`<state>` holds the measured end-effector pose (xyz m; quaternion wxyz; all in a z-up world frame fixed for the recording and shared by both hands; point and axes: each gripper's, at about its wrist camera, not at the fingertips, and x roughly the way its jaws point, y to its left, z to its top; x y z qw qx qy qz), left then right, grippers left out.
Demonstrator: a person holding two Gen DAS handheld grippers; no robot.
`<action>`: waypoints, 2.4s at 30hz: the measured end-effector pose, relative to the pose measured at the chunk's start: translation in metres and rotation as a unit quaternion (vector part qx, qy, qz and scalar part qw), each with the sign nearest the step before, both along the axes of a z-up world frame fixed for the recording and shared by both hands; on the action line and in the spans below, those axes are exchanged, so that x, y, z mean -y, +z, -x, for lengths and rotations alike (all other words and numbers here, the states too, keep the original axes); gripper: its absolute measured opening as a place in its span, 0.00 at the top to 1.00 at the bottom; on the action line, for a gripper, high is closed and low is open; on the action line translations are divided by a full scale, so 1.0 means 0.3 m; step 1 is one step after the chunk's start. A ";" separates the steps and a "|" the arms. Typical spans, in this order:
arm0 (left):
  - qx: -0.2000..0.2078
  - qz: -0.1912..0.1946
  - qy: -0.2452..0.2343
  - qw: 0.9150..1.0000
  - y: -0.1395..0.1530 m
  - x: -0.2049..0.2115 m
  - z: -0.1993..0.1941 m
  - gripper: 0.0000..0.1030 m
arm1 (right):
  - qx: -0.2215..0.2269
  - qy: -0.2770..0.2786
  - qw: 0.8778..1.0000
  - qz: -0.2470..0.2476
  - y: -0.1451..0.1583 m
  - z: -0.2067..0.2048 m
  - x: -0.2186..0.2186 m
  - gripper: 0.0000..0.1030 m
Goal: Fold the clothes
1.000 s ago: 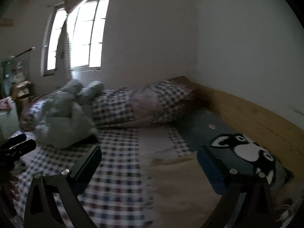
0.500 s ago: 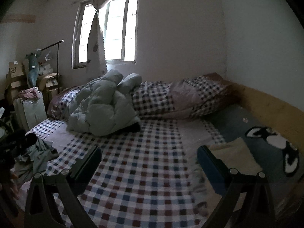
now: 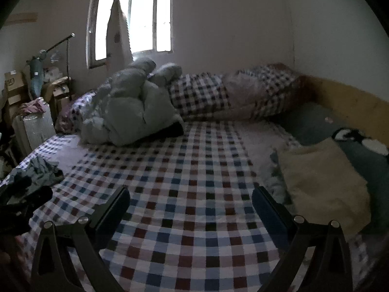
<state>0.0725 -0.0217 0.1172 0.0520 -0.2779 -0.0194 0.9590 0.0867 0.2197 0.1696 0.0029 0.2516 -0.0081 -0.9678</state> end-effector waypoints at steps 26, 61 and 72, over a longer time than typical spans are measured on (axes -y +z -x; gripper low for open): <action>0.105 0.024 -0.011 0.994 -0.357 -0.103 0.203 0.00 | 0.125 0.010 0.992 0.001 -0.482 0.257 -0.052 0.00; 0.129 0.015 -0.008 0.991 -0.419 -0.085 0.242 0.00 | 0.175 0.002 0.985 0.005 -0.585 0.288 -0.038 0.00; 0.124 0.020 -0.009 0.992 -0.417 -0.092 0.240 0.00 | 0.174 0.003 0.985 0.005 -0.586 0.287 -0.043 0.00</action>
